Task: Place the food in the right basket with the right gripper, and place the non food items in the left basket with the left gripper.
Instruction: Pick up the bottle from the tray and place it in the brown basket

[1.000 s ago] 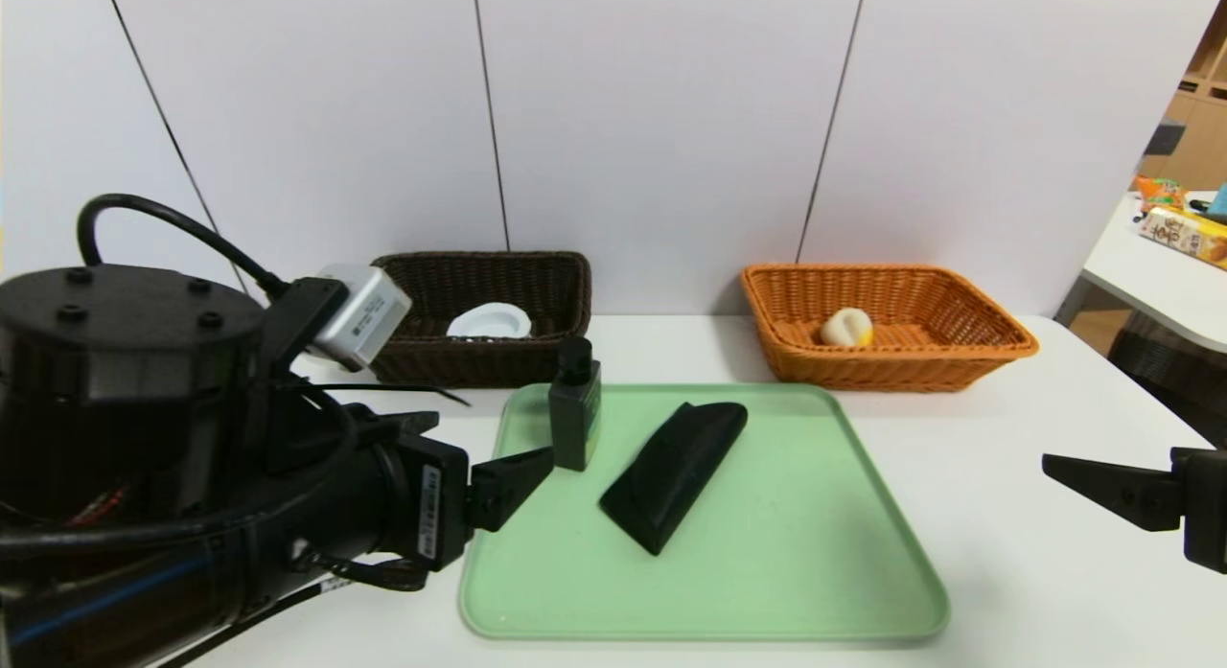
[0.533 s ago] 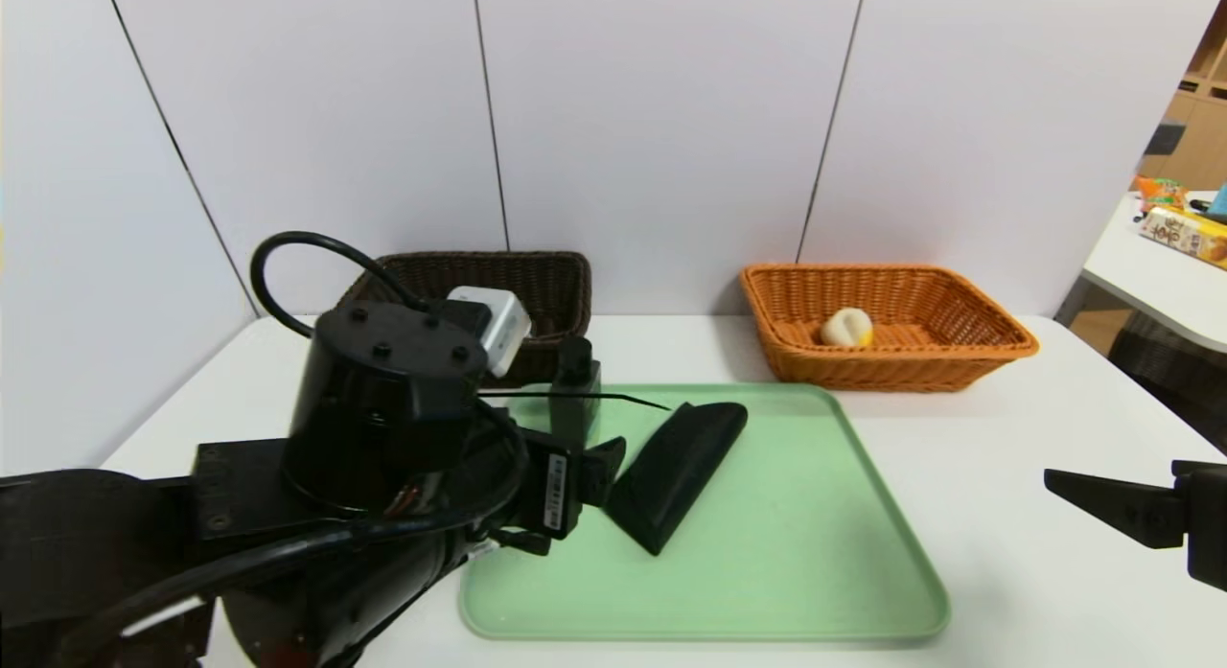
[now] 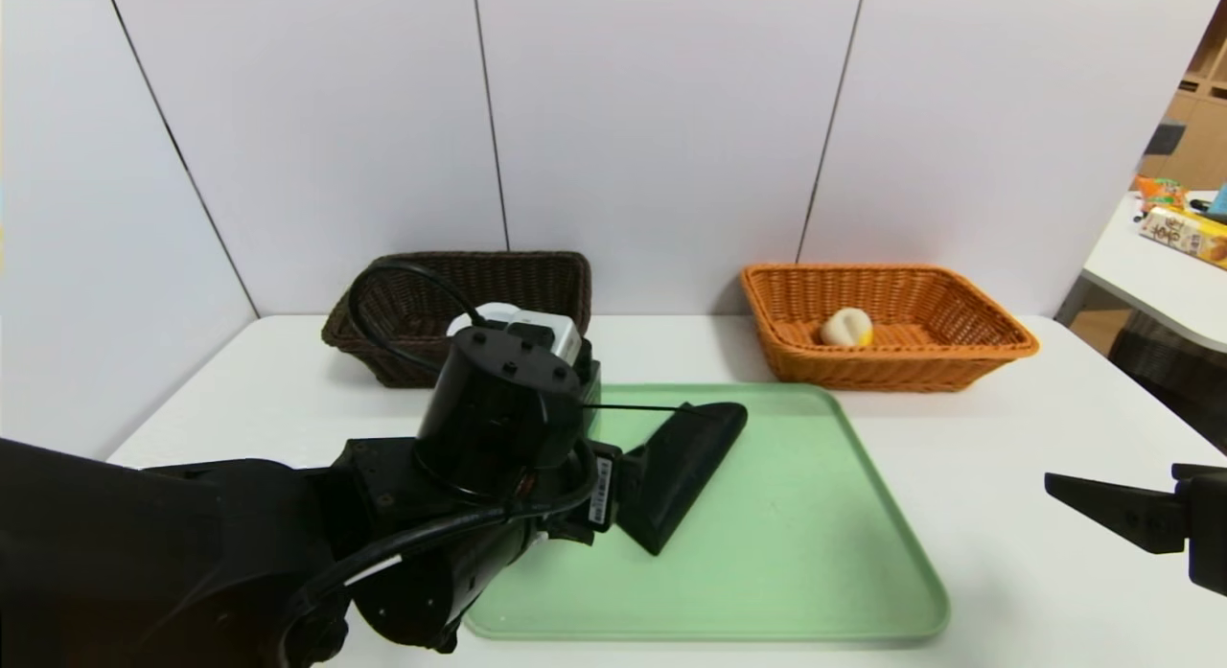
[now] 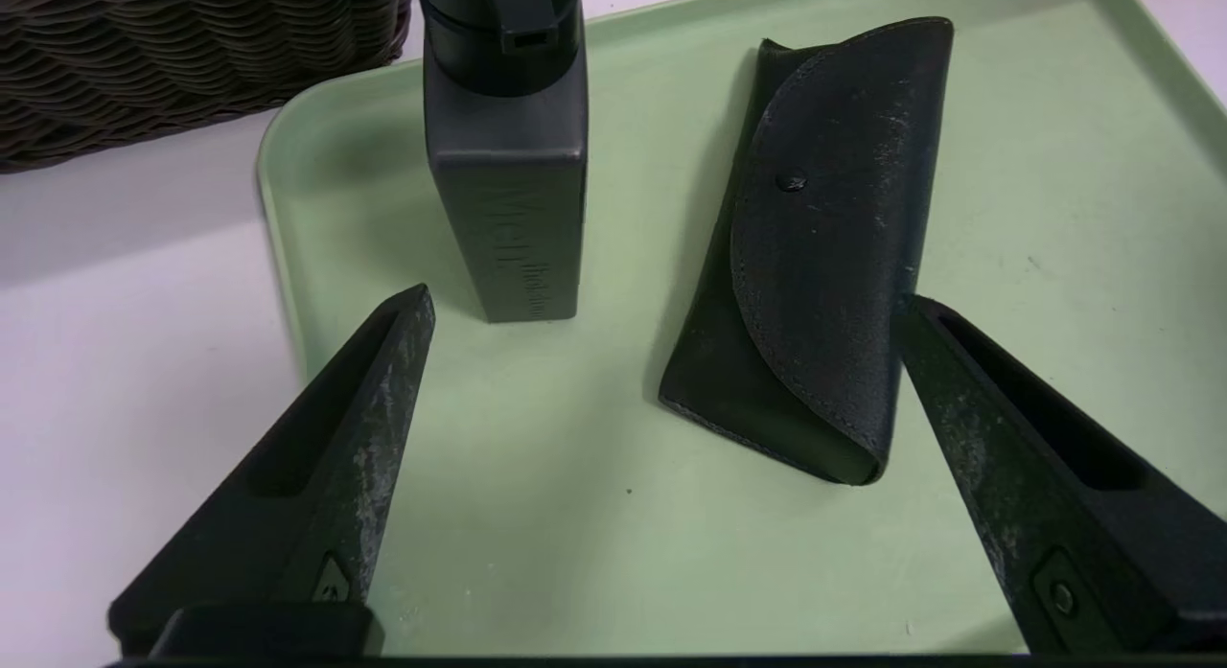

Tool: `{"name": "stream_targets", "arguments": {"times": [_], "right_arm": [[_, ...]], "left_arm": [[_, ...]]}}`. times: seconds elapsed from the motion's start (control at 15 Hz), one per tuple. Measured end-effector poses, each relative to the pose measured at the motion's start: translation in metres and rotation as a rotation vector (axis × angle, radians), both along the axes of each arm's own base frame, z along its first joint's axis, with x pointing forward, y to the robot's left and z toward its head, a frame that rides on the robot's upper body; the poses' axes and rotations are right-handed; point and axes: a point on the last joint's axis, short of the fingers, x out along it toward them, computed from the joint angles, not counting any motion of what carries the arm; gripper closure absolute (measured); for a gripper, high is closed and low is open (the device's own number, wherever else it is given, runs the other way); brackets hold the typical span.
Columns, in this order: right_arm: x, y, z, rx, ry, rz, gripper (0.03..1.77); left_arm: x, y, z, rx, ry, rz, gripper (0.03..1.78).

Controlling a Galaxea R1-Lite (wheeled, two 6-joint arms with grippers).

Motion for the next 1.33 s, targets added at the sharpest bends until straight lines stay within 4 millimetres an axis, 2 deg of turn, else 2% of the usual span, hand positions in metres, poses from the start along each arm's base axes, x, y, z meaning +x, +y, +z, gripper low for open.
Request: {"name": "stream_targets", "arguments": {"times": [0.53, 1.33], "right_arm": [[-0.001, 0.0, 0.0, -0.002, -0.005, -0.001, 0.1], [-0.003, -0.001, -0.002, -0.003, 0.0, 0.005, 0.1]], "left_arm": [[0.022, -0.009, -0.016, 0.013, -0.038, 0.053, 0.12], [0.055, -0.001, -0.038, 0.062, -0.066, 0.12, 0.12]]}}
